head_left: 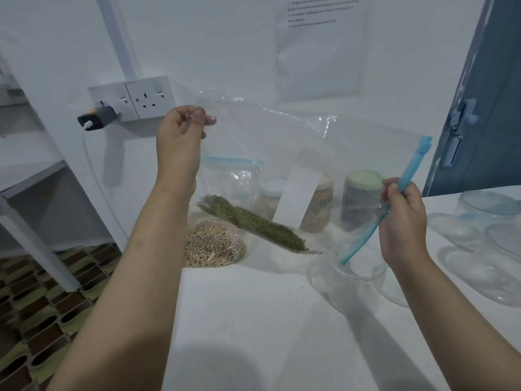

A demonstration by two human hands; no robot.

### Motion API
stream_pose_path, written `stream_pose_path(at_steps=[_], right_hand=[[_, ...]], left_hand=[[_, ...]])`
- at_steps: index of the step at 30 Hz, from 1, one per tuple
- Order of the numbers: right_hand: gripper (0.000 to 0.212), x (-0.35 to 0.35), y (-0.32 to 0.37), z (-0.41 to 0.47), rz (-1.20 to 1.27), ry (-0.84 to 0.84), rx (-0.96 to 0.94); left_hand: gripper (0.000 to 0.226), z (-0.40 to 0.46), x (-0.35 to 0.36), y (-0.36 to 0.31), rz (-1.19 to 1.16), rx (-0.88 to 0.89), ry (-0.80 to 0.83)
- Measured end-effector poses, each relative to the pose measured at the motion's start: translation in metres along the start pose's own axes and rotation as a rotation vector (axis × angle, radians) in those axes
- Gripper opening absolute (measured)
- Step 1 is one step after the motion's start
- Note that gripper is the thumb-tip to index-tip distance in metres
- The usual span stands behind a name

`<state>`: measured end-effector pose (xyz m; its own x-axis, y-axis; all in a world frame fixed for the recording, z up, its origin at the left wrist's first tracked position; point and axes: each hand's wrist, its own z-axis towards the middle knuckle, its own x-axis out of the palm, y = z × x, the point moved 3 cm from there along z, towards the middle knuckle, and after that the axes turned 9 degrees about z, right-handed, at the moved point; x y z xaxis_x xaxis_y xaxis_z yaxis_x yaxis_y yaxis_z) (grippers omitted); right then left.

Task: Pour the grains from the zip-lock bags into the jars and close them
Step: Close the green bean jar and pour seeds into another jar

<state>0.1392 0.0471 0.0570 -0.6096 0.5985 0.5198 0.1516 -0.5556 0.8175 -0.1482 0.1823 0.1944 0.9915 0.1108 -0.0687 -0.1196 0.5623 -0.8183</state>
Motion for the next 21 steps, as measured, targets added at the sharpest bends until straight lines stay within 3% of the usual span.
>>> stream_pose_path(at_steps=[9, 21], right_hand=[[0.022, -0.007, -0.002, -0.001, 0.053, -0.010, -0.014], [0.023, -0.016, 0.001, 0.004, -0.052, 0.052, 0.002]], left_hand=[[0.008, -0.001, 0.006, -0.015, -0.006, 0.041, 0.017], [0.006, 0.002, 0.012, -0.026, 0.001, 0.079, -0.004]])
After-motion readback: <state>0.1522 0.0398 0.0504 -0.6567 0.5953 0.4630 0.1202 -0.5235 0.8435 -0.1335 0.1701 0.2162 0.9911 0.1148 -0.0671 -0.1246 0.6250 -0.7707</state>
